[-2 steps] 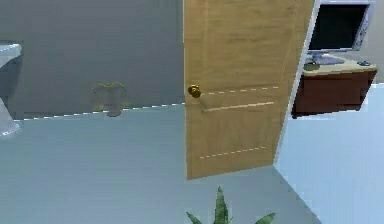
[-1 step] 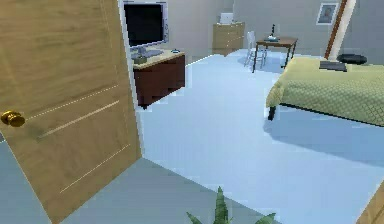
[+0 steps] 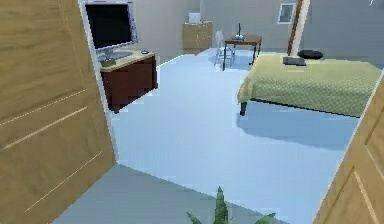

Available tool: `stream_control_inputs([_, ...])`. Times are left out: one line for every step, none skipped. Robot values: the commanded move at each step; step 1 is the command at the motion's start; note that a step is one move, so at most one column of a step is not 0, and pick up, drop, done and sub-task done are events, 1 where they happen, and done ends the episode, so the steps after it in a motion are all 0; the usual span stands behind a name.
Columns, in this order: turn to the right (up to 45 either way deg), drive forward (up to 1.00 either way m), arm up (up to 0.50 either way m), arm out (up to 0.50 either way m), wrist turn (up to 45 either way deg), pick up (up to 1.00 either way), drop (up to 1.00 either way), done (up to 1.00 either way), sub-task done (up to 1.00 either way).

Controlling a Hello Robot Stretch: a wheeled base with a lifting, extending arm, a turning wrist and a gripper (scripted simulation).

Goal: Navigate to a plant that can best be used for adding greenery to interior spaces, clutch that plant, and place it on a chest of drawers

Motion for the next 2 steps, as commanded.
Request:
stream_control_inputs([0.0, 1.0, 0.0, 0.0, 0.0, 0.0, 0.0, 0.0, 0.0])
stream_control_inputs([3.0, 0.0, 0.0, 0.0, 0.0, 0.0, 0.0, 0.0, 0.0])
